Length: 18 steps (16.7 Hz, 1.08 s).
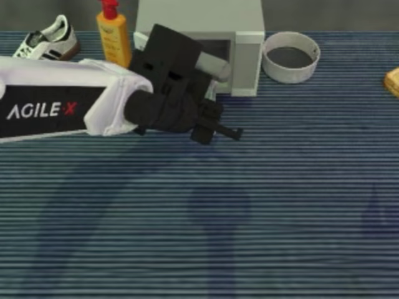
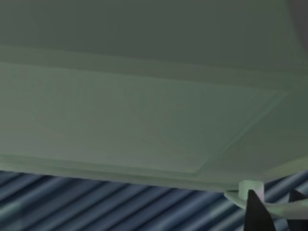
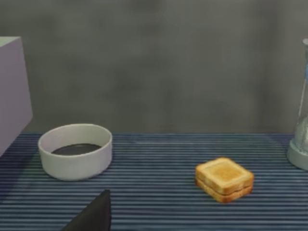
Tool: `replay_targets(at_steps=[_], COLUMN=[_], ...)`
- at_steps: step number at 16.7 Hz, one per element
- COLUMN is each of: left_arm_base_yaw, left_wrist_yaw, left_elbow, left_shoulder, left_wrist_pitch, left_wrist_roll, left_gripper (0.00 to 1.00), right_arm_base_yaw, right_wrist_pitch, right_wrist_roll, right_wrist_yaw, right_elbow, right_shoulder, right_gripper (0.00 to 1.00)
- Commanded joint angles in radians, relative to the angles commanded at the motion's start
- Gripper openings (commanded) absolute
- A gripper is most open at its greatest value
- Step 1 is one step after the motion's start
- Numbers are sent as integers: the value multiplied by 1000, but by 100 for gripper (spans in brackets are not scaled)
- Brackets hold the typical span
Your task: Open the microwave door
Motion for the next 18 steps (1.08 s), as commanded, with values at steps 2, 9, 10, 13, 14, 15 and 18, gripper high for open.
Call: replay_targets(at_steps=[2,9,10,13,14,15,18], left_arm_base_yaw=[0,9,13,22,22,22,22], left_wrist_yaw=[0,30,38,50,50,50,50], left_elbow=[0,-18,-23,-35,-35,-35,-35], left_shoulder=[0,-14,-20,-26,-26,-26,-26], left_wrist_pitch=[0,4,6,7,7,7,7], left_wrist_roll=[0,28,40,58,58,58,58], left_gripper=[0,0,0,0,0,0,0], right_arm_base_yaw=[0,0,0,0,0,0,0], right_wrist_pitch=[0,0,0,0,0,0,0], right_wrist_roll=[0,0,0,0,0,0,0], right_wrist_yaw=[0,0,0,0,0,0,0], right_elbow=[0,0,0,0,0,0,0], right_shoulder=[0,0,0,0,0,0,0], right_gripper=[100,100,100,100,100,100,100])
